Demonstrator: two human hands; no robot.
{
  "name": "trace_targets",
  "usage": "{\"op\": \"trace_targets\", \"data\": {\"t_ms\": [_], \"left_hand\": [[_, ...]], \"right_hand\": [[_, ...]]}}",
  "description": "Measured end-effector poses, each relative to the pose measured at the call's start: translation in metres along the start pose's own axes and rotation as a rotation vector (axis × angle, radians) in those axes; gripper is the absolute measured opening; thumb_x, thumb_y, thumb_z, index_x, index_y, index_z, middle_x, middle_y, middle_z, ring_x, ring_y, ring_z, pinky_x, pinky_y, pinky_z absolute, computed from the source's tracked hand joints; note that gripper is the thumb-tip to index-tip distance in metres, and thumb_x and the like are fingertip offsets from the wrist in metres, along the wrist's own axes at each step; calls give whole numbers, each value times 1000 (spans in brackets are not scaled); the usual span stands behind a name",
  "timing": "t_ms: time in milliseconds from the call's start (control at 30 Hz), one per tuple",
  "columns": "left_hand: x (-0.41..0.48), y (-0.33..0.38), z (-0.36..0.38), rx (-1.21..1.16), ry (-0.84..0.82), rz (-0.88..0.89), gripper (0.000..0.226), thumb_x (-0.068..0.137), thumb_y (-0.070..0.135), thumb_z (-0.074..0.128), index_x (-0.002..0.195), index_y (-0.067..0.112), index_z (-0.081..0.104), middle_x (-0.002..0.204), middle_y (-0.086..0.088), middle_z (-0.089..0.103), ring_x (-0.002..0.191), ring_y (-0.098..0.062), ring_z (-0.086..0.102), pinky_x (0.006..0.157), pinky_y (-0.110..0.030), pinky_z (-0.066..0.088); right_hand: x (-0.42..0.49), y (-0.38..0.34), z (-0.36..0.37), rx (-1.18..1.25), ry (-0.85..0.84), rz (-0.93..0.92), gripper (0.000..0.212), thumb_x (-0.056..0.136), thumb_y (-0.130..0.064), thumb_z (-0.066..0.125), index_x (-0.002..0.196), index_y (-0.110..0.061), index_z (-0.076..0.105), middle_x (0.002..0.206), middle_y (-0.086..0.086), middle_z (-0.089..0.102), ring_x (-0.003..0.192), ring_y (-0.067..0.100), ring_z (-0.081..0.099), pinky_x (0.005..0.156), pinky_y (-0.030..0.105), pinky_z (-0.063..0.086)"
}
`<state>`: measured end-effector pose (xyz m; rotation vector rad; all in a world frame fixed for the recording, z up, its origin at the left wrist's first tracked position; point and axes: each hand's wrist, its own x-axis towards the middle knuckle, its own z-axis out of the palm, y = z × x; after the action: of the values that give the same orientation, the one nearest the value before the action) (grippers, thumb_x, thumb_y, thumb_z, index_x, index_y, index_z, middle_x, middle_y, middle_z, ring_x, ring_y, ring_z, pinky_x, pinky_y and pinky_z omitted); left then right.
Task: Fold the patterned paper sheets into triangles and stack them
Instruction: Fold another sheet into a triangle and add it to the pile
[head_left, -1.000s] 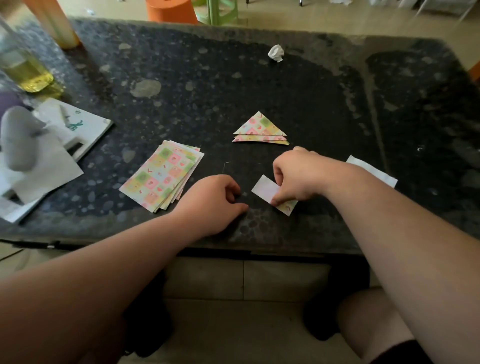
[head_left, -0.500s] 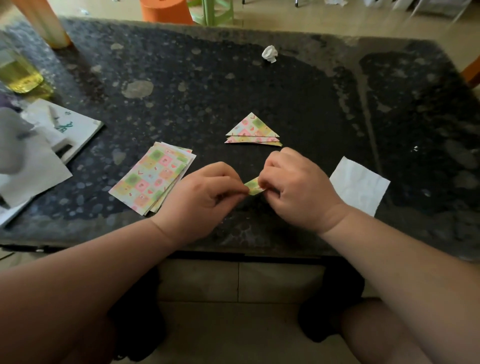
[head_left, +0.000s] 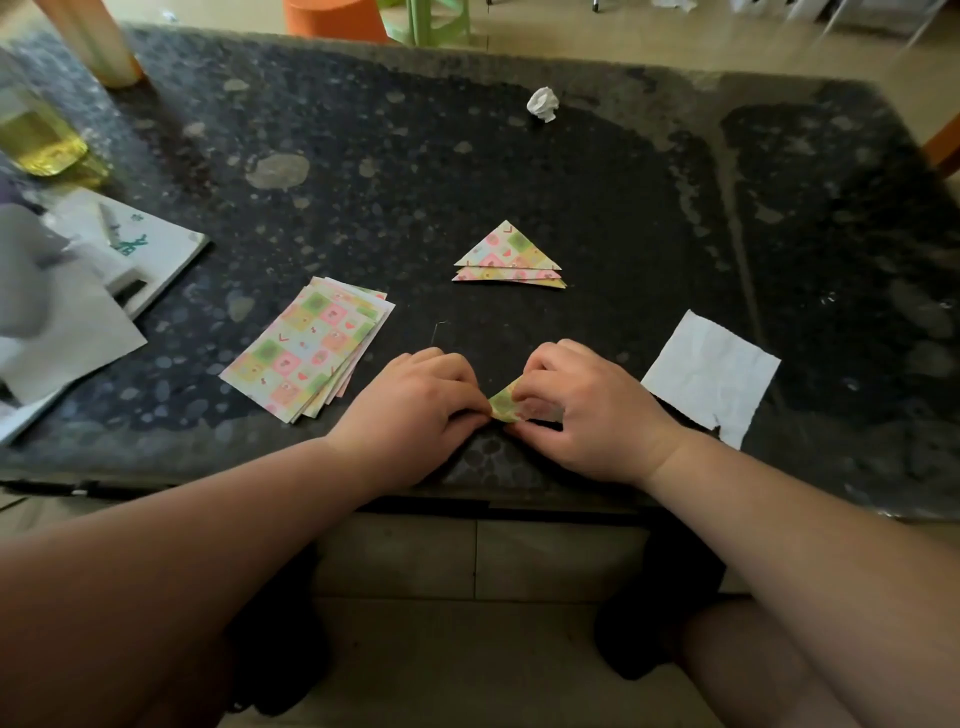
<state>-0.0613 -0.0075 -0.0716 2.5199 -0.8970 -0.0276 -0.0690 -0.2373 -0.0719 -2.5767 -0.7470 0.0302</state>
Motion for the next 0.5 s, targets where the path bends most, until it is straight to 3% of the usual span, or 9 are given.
{"op": "trace_targets", "data": {"t_ms": [100,233,500], "left_hand": [[0,-2,1,-15,-10,-31,29,92,44,55,94,27,79,95,9,62,88,-18,58,80,-49,51],[6,0,1,-120,-45,-154,8,92,39,72,93,31,76,97,14,56,95,-11,50,95,-41,44],[16,9,-6,-101,-176,-303,12,97,44,62,86,44,57,103,19,47,106,-9,41,103,-37,33]], "right_hand": [[-3,1,-5,69,-53,40,20,87,-42,78,99,-26,76,97,-6,57,94,16,53,76,44,54],[0,-2,-4,113,-97,120,15,89,-41,77,91,-26,77,89,-11,56,91,13,52,82,42,51],[12,-8,-11,149,-213,289,11,94,-37,70,84,-32,68,92,-14,62,96,9,56,90,37,52]]}}
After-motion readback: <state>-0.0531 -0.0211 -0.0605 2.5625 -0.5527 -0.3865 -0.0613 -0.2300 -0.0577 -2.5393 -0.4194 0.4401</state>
